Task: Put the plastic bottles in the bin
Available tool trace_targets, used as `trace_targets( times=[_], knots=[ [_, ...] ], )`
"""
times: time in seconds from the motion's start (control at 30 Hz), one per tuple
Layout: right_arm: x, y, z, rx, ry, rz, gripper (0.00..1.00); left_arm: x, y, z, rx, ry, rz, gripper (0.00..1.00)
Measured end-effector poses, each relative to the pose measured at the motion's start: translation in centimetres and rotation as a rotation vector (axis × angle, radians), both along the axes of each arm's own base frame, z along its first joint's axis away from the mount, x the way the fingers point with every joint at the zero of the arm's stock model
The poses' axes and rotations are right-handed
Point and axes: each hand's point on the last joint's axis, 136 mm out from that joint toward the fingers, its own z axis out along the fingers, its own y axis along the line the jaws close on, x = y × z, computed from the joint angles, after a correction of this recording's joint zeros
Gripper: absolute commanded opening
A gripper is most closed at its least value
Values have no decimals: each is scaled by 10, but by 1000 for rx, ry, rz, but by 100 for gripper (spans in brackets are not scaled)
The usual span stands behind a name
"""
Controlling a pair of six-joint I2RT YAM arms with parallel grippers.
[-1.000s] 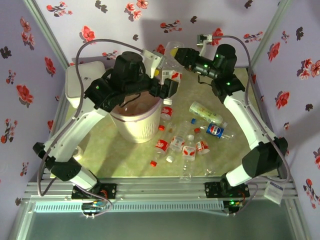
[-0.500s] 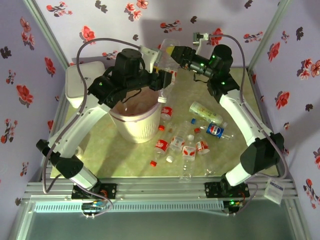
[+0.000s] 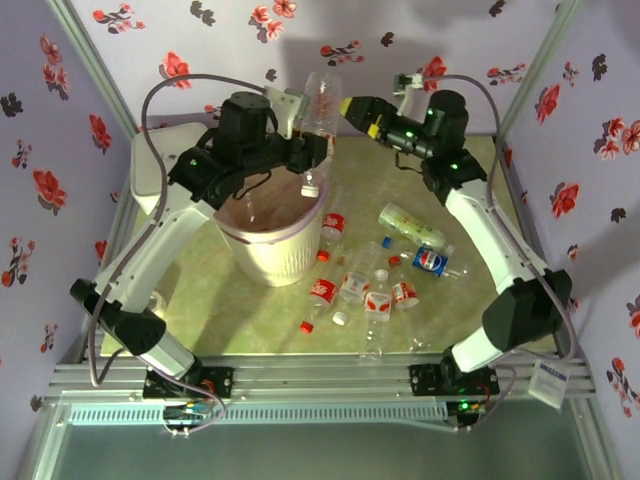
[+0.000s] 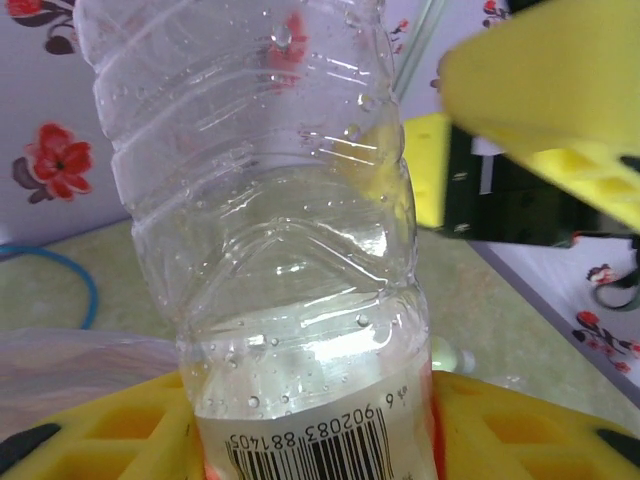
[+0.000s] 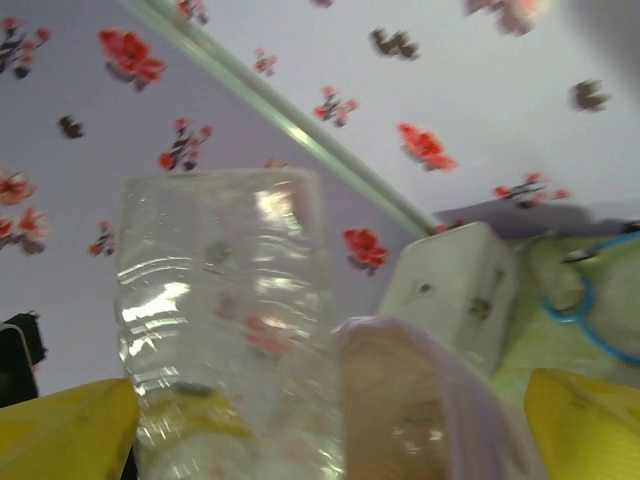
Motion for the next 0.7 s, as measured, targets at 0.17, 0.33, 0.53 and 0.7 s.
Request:
trace_targets(
  times=[0.17, 0.33, 0.53, 0.7],
  knots=[
    [7, -63, -23, -51, 35, -175, 99, -1, 29, 0, 72, -11, 55, 42],
    [9, -91, -64, -107, 119, -251, 99, -18, 70, -8, 209, -1, 136, 26],
    [5, -105, -117, -224, 234, -279, 99, -38, 101, -54, 371, 94, 174, 10],
    [-6, -117, -141, -314, 267, -320, 99, -46, 112, -114, 489, 198, 169, 0]
  ],
)
